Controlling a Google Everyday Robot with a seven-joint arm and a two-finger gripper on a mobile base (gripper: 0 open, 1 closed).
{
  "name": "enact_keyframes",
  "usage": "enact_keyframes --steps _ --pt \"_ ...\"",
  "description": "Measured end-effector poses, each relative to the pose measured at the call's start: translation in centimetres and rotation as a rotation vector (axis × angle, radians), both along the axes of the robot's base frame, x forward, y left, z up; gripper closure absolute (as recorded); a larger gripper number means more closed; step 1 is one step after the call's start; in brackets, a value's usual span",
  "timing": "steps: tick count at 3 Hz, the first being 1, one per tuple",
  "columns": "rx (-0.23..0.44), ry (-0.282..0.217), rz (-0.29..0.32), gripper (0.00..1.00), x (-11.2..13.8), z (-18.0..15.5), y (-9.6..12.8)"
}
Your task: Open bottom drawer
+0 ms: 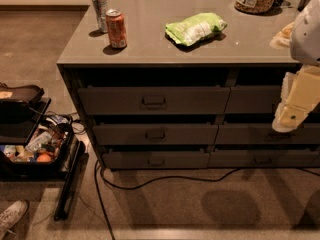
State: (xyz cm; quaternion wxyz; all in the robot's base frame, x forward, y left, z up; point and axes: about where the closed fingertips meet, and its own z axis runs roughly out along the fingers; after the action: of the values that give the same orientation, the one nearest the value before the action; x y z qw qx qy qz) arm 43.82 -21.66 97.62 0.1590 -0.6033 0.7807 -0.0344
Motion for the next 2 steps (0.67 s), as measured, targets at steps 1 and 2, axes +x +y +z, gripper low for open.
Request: enact_keyframes --steps 1,2 --pt "0.000 0.000 0.000 0.00 0.00 0.00 0.00" --pt "0.035 0.001 0.007 0.00 -0.09 -0.37 0.09"
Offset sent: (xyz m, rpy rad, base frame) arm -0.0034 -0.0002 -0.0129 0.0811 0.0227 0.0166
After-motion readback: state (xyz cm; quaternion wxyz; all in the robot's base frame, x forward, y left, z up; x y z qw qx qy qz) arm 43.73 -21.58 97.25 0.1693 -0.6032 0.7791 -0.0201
